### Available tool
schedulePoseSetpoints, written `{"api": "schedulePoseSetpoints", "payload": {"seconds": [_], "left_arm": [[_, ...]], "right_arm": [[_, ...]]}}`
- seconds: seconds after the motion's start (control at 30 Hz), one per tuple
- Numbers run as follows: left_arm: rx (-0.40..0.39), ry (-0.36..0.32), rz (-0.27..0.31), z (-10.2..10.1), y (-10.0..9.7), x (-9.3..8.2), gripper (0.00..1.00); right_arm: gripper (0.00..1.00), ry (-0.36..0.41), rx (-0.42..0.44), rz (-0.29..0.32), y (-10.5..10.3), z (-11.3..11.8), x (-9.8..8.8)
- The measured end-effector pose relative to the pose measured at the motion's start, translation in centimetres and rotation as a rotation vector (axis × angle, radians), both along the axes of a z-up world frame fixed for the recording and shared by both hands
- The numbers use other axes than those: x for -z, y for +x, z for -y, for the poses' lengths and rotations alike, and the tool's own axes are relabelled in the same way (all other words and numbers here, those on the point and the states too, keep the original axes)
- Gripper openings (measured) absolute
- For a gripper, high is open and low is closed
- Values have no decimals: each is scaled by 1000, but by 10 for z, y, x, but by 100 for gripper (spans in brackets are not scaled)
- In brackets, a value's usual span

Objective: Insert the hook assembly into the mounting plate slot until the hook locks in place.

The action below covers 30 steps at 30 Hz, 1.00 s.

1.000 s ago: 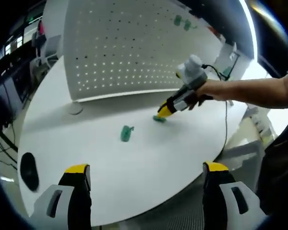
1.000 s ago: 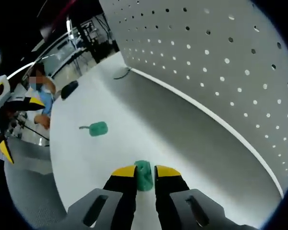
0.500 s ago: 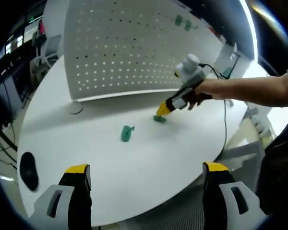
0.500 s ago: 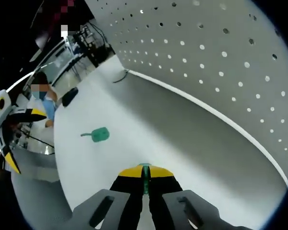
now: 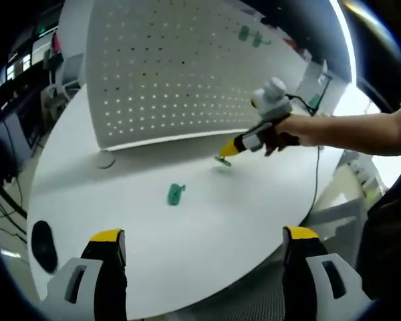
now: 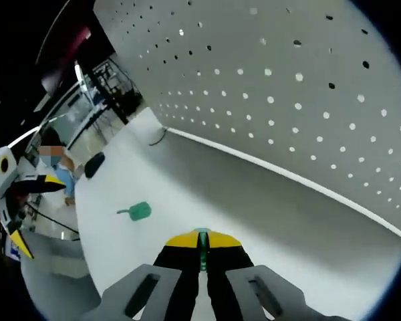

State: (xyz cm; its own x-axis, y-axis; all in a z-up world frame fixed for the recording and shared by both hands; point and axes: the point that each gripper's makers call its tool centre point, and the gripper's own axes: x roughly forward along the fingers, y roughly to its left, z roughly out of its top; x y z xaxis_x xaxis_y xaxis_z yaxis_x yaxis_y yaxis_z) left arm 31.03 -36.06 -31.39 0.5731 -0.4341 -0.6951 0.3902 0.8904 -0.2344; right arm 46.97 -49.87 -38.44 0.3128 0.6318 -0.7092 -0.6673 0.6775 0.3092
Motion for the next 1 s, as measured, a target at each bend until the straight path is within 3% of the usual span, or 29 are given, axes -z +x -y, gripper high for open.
{"api": "schedulePoseSetpoints", "payload": {"seconds": [0.43, 0.57, 0.87, 1.0], "left_arm": [[5, 0, 65, 5, 10, -27, 99], [-6, -53, 99, 13, 17, -41, 98], [6, -132, 170, 38, 30, -72, 92], [30, -112, 207, 44, 35, -82, 89]], "right_arm": [[0, 128, 47, 108, -6, -10, -64], [0, 189, 69, 150, -16, -14, -89], [0, 353, 120, 314, -45, -27, -161], [0, 381, 101, 333, -68, -35, -174]]}}
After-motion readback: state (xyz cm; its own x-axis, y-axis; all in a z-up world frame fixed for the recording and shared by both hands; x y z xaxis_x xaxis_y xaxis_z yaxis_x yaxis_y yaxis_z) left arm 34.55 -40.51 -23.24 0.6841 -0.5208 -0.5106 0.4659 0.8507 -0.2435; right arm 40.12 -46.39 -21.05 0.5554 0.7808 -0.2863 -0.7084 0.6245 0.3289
